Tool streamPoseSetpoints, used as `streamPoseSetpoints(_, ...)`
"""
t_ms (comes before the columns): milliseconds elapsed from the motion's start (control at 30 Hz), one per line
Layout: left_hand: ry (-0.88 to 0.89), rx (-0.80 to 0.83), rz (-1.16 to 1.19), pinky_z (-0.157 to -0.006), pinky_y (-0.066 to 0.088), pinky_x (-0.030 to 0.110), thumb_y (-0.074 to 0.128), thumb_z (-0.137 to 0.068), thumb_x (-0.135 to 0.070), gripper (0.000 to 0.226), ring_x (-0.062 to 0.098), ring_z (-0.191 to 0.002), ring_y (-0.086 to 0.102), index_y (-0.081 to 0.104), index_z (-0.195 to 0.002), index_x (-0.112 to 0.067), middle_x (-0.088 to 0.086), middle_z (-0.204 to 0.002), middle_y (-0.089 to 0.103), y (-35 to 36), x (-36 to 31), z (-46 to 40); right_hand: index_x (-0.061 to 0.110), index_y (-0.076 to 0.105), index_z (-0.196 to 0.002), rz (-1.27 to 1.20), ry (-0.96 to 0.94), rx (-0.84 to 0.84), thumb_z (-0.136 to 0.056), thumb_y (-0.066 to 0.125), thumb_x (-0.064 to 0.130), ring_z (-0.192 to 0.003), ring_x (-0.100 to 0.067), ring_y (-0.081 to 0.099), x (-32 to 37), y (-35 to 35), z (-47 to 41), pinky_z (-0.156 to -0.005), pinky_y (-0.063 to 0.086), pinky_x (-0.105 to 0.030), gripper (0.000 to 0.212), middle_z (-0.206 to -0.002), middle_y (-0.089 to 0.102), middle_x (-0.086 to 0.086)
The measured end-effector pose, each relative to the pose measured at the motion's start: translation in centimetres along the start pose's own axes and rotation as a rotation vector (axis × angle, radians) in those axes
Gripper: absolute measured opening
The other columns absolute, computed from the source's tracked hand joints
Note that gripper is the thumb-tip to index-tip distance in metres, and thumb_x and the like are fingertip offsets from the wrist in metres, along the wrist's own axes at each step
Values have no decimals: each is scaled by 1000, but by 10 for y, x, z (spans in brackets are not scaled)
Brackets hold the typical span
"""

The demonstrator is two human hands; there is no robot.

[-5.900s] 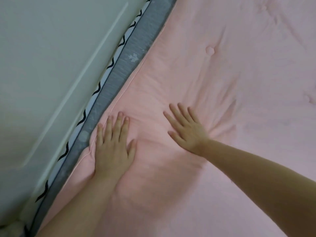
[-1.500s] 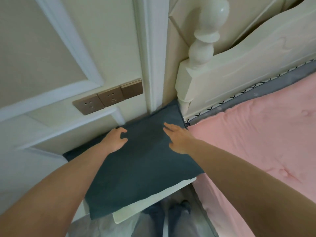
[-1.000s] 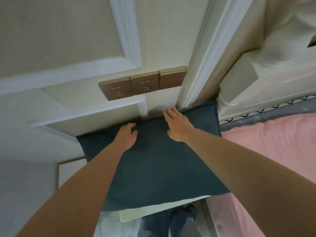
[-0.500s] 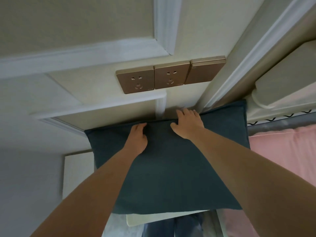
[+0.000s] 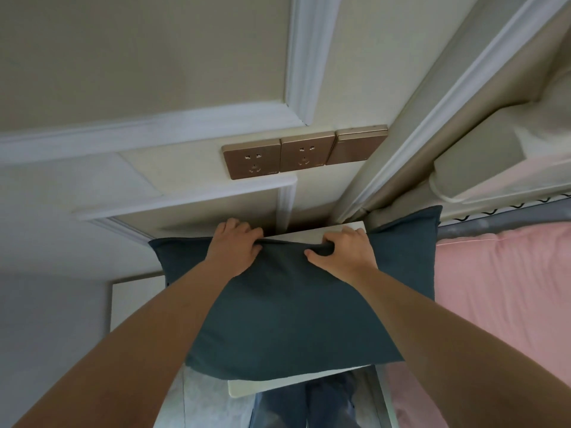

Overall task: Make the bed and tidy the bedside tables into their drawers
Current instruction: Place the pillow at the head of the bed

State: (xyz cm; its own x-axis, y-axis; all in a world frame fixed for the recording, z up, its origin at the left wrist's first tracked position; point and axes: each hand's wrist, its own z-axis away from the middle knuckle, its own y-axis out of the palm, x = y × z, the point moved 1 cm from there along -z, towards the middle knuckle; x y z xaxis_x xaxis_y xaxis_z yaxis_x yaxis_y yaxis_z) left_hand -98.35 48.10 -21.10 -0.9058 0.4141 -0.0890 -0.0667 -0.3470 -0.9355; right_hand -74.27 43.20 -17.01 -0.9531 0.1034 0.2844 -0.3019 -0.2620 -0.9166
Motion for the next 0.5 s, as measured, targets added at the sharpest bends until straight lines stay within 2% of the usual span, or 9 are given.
streamPoseSetpoints(67, 85, 98, 68, -93, 40, 38, 37, -99, -39, 23, 25, -109, 53, 50, -111, -25, -1, -110, 60, -14, -5, 11, 22, 59, -74, -14, 37, 69, -75, 57, 73, -78, -14, 41, -3, -9, 17, -78, 35, -26, 51, -70, 56, 5)
streamPoseSetpoints(133, 86, 199, 163, -79, 47, 37, 33, -100, -37, 19, 20, -91, 58, 47, -102, -24, -2, -99, 60, -28, -15, 27, 27, 54, -76, -20, 49, 119, -67, 55, 82, -80, -15, 40, -6, -16, 32, -77, 36, -28, 56, -73, 53, 7)
streamPoseSetpoints(200, 124, 179, 162, -71, 47, 36, 32, -98, -35, 18, 16, -81, 56, 46, -94, -25, -4, -92, 58, -42, -25, 49, 32, 50, -78, -5, 58, 150, -57, 52, 90, -82, -16, 42, -11, -23, 50, -79, 39, -29, 62, -76, 52, 10)
streamPoseSetpoints(333, 199, 165, 185, -67, 42, 32, 29, -98, -36, 17, 15, -76, 54, 42, -90, -28, -6, -84, 55, -53, -48, 87, 32, 50, -78, 40, 40, 160, -49, 46, 94, -85, -18, 46, -19, -37, 82, -80, 39, -31, 69, -73, 56, 10)
streamPoseSetpoints(400, 175, 152, 206, -65, 40, 31, 29, -98, -37, 23, 14, -75, 53, 48, -92, -25, -5, -83, 56, -58, -59, 96, 31, 51, -73, 27, 67, 134, -48, 46, 94, -89, -19, 45, -18, -48, 96, -80, 41, -32, 68, -70, 56, 8)
streamPoseSetpoints(500, 144, 106, 239, -67, 46, 31, 29, -98, -39, 35, 13, -73, 56, 60, -91, -24, -3, -82, 62, -75, -75, 96, 31, 50, -70, 3, 96, 134, -48, 46, 95, -90, -19, 48, -22, -69, 107, -82, 44, -34, 67, -71, 56, 7)
